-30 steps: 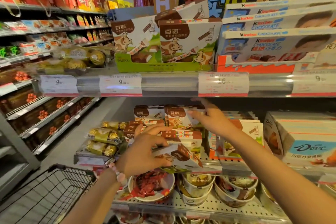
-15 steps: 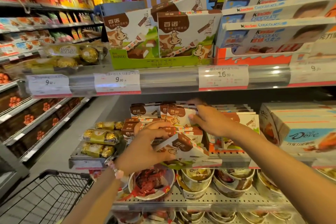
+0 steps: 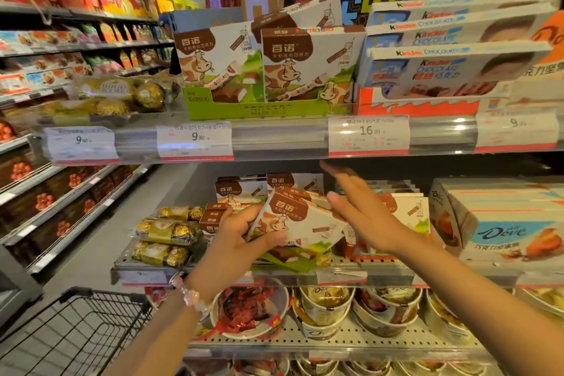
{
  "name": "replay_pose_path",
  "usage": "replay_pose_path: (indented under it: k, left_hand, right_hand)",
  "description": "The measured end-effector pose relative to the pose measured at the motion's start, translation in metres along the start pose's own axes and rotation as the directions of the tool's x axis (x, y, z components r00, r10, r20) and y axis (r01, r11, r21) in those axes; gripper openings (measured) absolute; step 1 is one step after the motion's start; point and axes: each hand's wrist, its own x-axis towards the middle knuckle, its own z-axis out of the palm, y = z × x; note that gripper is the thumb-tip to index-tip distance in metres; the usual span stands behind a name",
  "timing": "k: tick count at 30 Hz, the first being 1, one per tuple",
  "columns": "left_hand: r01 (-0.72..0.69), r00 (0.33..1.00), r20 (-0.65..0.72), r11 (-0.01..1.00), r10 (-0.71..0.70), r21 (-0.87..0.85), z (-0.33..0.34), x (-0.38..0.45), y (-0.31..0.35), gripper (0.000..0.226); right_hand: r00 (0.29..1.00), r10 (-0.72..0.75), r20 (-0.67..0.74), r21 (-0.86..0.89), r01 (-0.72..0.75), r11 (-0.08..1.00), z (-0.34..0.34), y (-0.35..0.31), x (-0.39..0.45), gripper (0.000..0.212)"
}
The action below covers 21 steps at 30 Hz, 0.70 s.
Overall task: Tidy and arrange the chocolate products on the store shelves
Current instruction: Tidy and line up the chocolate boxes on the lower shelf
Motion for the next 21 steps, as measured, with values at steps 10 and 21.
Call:
replay_pose_path:
  k: [10, 21]
  left_hand:
    - [0.031, 0.998, -0.046, 0.999, -0.031, -0.01, 0.003, -0.005, -0.002, 0.045]
    - [-0.04, 0.99, -0.071, 0.731, 0.121, 0.681, -0.044, -0.011, -0.034, 0.079]
  right_hand:
    - [0.984, -0.064, 0.168, 0.182, 0.033, 0.983, 0.003, -0.022, -0.016, 0.044]
    - [0.971, -0.159, -0.176, 0.328, 0.21, 0.921, 0.005, -0.035, -0.03, 0.032]
